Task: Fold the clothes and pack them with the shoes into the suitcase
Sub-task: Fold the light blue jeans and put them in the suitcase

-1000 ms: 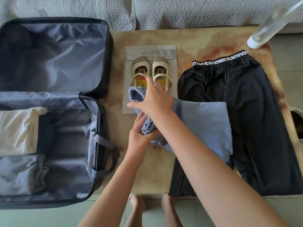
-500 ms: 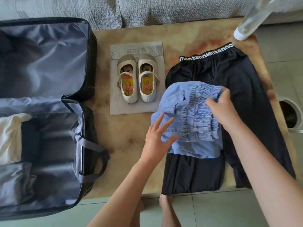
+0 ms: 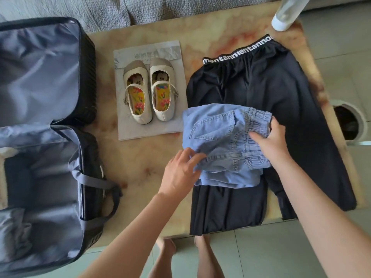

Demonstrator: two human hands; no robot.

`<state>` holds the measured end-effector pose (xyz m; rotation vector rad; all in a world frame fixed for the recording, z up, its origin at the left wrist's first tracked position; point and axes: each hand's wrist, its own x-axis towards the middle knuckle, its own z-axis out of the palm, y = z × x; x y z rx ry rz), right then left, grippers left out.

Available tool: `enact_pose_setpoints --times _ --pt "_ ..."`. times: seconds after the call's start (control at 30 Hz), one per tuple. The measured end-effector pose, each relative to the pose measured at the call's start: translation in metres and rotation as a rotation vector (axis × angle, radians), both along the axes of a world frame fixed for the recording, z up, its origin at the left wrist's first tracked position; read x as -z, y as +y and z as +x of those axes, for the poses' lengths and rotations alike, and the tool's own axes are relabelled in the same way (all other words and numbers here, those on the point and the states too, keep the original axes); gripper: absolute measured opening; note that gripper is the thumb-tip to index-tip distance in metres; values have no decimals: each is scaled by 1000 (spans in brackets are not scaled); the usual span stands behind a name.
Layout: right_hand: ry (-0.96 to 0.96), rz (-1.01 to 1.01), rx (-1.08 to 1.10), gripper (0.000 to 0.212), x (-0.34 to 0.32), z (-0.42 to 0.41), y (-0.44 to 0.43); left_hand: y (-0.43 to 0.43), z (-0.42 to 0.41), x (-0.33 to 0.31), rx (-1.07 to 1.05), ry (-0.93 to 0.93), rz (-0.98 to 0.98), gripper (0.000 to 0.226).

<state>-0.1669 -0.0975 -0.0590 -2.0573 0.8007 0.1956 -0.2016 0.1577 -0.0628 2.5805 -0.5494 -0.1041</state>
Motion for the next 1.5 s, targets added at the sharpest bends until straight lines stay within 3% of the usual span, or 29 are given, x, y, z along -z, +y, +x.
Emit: enact_pose_setpoints --times 0.17,0.3,0.37,0.47,0.53,0.63,0.7,0.77,0.87,0.93,1.03,1.17,1.27,1.33,1.43,1.5 --pt "49 -9 -112 70 11 -6 -14 -13 -25 19 162 -61 79 32" --pt "139 -14 -22 87 21 -11 -8 -19 -18 14 -4 -79 80 24" --pt "51 -168 -19 84 14 -10 -3 -23 -13 6 -201 54 -31 35" --pt "-138 -362 -164 71 1 -2 8 -21 -10 6 -699 553 -290 45" --pt "-174 -437 -366 70 3 4 18 -19 -13 11 -764 809 -328 48" --pt "78 -526 -761 72 22 4 29 -15 -20 16 -772 813 -382 41" --pt "250 -574 -895 72 38 0 29 -12 -20 17 -818 833 -382 39" --pt "266 -538 -846 72 40 6 31 -8 -20 23 -891 915 -452 42" --pt "-65 -532 -649 57 25 32 49 -2 -19 26 -1178 1134 -754 40" --pt "-166 -521 -635 49 18 59 66 1 -20 27 -1294 1284 -886 37" --pt "-46 -507 -734 48 18 99 97 2 -21 27 -1368 1396 -931 36" --pt "112 -544 -766 48 30 130 125 -1 -25 27 -1374 1412 -923 25" --pt "153 -611 -771 28 38 136 134 -3 -30 27 -1412 1354 -977 21" --pt "87 -584 -647 16 40 140 136 -2 -33 28 -1458 1361 -1035 18" --pt "-52 -423 -305 14 34 152 127 -4 -41 28 -1567 1420 -1199 13" --pt "-20 -347 -256 17 32 159 121 -5 -44 27 -1632 1471 -1335 16"
